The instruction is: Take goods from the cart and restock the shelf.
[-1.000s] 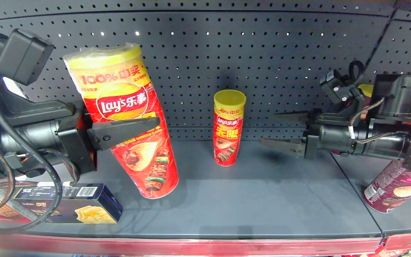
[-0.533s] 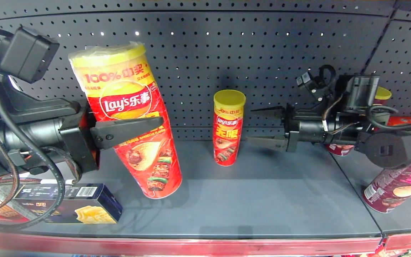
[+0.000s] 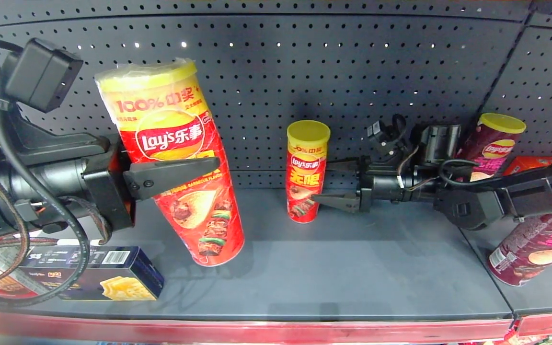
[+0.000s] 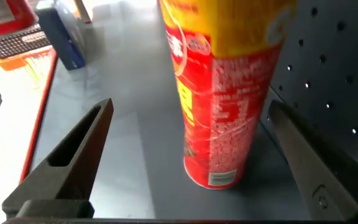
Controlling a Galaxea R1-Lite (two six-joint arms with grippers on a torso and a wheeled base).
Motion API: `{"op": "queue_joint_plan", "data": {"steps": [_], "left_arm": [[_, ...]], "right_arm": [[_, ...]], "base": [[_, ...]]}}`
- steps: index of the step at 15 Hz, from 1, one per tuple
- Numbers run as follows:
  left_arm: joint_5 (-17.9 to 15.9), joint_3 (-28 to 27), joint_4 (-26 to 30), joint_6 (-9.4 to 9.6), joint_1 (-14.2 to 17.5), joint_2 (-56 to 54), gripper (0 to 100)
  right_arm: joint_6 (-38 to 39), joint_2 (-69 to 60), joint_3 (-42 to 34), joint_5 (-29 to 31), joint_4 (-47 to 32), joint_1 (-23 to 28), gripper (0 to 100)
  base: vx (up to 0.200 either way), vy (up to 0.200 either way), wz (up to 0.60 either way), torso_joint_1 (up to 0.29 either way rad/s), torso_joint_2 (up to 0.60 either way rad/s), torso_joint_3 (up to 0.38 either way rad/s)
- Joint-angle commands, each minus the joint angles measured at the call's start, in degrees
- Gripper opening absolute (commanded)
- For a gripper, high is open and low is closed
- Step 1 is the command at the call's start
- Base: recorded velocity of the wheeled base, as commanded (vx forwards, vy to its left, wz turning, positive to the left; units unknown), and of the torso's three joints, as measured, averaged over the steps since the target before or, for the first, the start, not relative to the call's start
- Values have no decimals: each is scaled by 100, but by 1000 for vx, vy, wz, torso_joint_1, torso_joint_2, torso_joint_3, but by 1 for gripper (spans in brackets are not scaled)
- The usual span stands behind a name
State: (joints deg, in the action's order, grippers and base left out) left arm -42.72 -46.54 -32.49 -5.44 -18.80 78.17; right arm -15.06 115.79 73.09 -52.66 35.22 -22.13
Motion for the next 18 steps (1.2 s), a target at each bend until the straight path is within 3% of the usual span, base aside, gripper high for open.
{"op": "queue_joint_plan", "data": {"steps": [1,13,14,18], "left_arm": [[0,23,6,-1,43,14,0],[26,93,-30,8,43,208,0],[26,75,-30,8,34,217,0],[35,146,-38,16,43,208,0]], "right_arm": [[-6,445,284,2,55,-20,100],[11,1456,1664,2,11,-169,100],[3,1482,1682,-7,64,-178,0],[3,1324,1497,2,46,-204,0]], "base": [[0,0,0,0,0,0],[0,0,0,0,0,0],[0,0,0,0,0,0],[0,0,0,0,0,0]]}}
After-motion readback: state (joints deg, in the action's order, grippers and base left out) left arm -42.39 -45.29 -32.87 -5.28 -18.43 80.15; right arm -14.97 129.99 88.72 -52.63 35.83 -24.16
